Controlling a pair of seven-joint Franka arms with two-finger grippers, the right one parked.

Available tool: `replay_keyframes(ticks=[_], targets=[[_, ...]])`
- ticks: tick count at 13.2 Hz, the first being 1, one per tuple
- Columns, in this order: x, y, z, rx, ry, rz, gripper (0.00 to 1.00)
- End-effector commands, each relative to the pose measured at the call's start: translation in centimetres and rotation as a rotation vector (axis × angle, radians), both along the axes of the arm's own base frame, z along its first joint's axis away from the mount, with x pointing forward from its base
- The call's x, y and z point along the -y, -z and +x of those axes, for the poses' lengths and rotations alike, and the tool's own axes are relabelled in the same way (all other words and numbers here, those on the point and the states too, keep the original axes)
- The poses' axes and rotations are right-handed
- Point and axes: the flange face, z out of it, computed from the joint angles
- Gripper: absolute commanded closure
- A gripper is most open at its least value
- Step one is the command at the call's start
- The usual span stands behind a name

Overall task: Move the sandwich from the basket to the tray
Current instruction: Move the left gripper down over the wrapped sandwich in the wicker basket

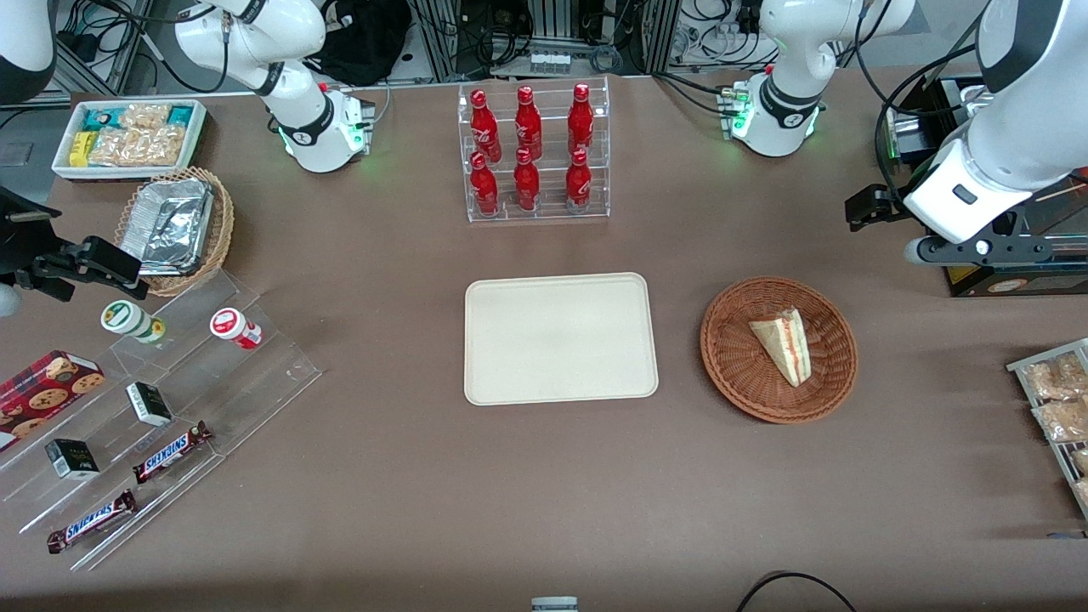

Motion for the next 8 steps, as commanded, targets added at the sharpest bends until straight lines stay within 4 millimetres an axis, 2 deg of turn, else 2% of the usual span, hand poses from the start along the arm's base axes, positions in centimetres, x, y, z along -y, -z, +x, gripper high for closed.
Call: replay_keyframes(ticks=[1, 3, 5, 6, 8], targets=[[0.1, -0.2, 0.1, 0.008, 0.001, 0.012, 0.00], [0.1, 0.4, 0.4, 0.013, -0.002, 0.010, 0.00], [0.1, 2.0, 1.1, 0.016, 0.002, 0.009, 0.00], [0.1, 3.2, 1.3, 0.017, 0.002, 0.008, 0.00], [0.2, 7.0, 1.3, 0.004, 0.005, 0.009, 0.00]])
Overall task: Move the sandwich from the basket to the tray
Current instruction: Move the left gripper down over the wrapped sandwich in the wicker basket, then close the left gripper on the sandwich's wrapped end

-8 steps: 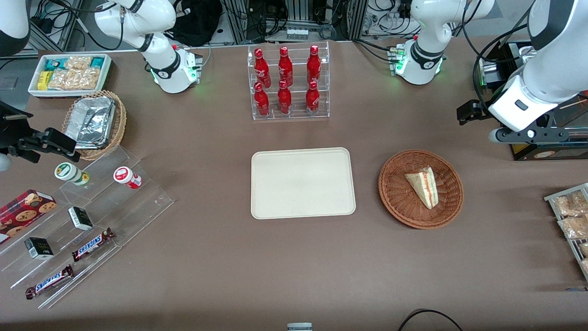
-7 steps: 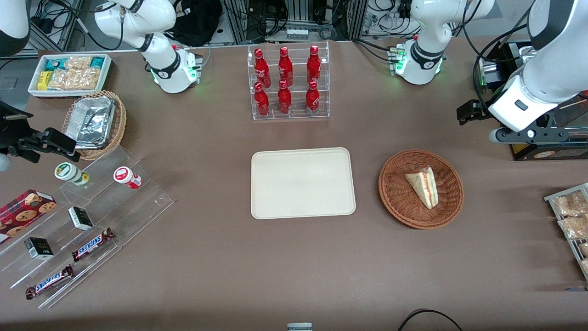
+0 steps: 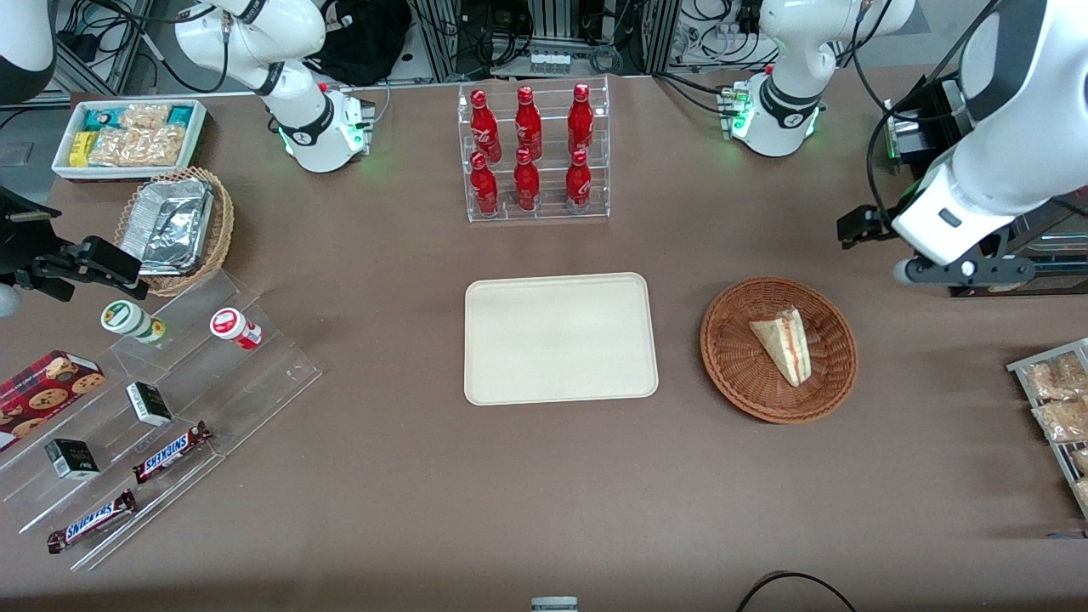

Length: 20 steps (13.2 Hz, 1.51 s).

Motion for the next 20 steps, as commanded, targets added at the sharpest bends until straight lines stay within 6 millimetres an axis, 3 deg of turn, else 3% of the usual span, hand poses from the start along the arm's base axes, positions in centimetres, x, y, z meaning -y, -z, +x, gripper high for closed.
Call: replay_keyframes(ticks=[1, 10, 13, 16, 20], targets=[[0.0, 5.1, -0.3, -0.002, 0.004, 0.013, 0.00], [0.4, 19.9, -2.3, 0.160, -0.055, -0.021, 0.00], [0.5, 22.2, -1.8, 0.167, -0.199, -0.018, 0.00], [0.6, 23.7, -1.8, 0.174, -0.453, 0.003, 0.00], [0.5, 26.3, -2.3, 0.160, -0.597, 0.017, 0.00]])
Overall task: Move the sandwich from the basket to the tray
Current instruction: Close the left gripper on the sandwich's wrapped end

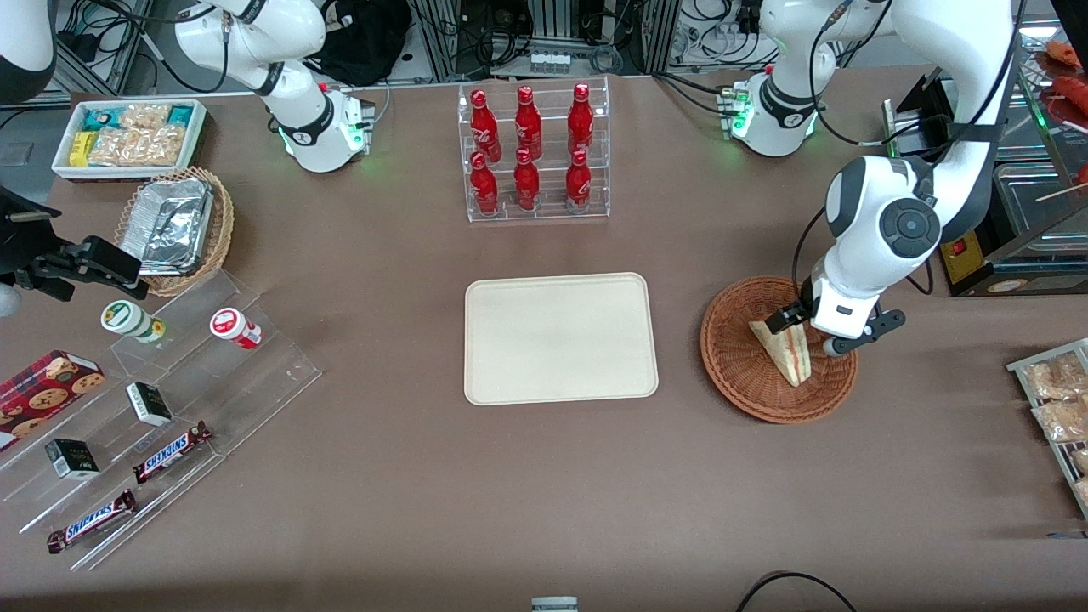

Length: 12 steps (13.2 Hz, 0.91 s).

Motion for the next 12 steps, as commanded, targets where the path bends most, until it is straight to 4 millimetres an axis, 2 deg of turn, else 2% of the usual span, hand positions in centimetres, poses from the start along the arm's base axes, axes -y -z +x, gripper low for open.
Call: replay_keyframes(ticks=[1, 3, 4, 5, 6, 7, 8, 10, 12], targets=[[0.2, 1.6, -0.2, 0.003, -0.102, 0.005, 0.00], [0.1, 2.9, -0.2, -0.012, -0.108, 0.003, 0.00], [0.1, 3.2, -0.1, -0.013, -0.109, 0.002, 0.06], [0.0, 3.5, -0.2, -0.019, -0.110, 0.002, 0.43], [0.0, 3.5, -0.2, -0.021, -0.110, 0.002, 0.71], [0.0, 3.5, -0.2, -0.021, -0.109, 0.002, 0.87], [-0.1, 3.4, -0.1, -0.022, -0.104, 0.003, 0.93], [-0.2, 2.5, 0.0, -0.025, -0.100, 0.006, 0.93], [0.0, 0.5, 1.2, -0.030, -0.092, 0.011, 0.93]])
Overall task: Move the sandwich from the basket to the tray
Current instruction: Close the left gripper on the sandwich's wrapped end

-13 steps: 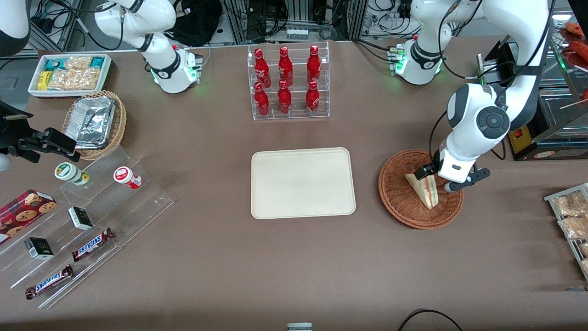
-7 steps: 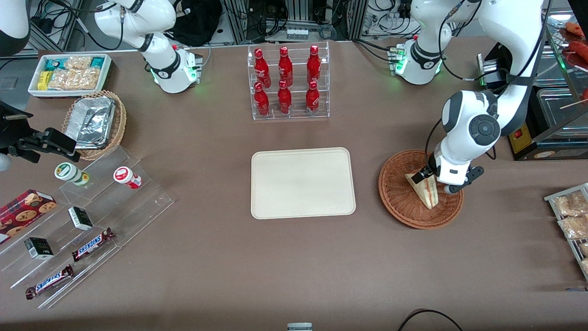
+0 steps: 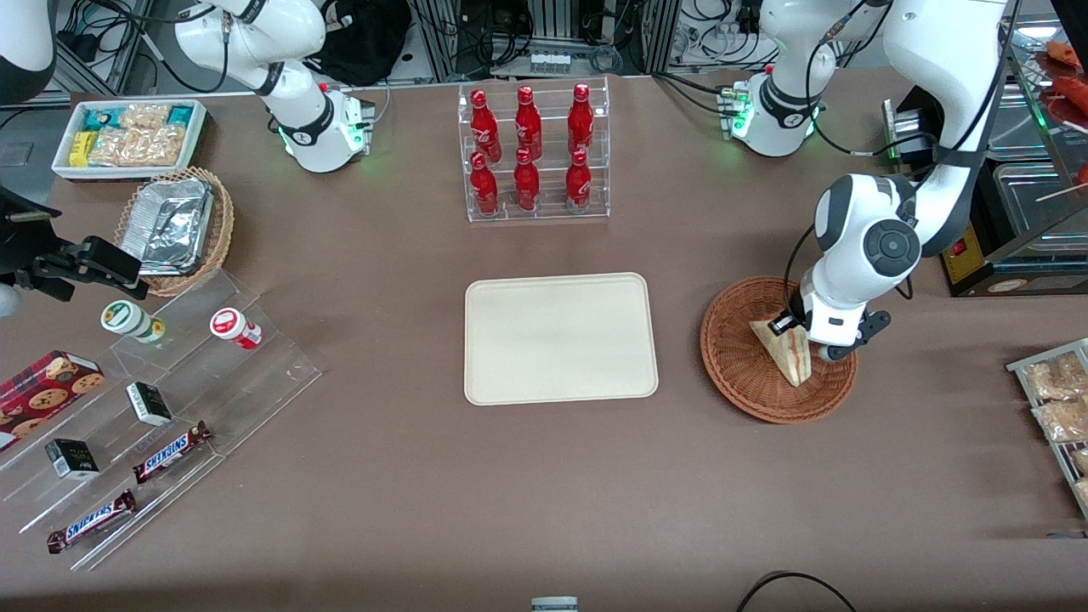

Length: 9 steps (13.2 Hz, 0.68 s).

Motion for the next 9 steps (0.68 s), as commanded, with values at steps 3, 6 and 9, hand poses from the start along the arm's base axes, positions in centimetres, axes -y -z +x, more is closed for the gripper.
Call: replay_keyframes(ticks=[3, 6, 9], targets=[[0.9, -6.8, 3.4, -0.061, 0.040, 0.022, 0.93], [4.6, -8.5, 4.6, -0.066, 0.205, 0.005, 0.93], [11.6, -7.8, 3.8, -0.068, 0.327, 0.002, 0.97]])
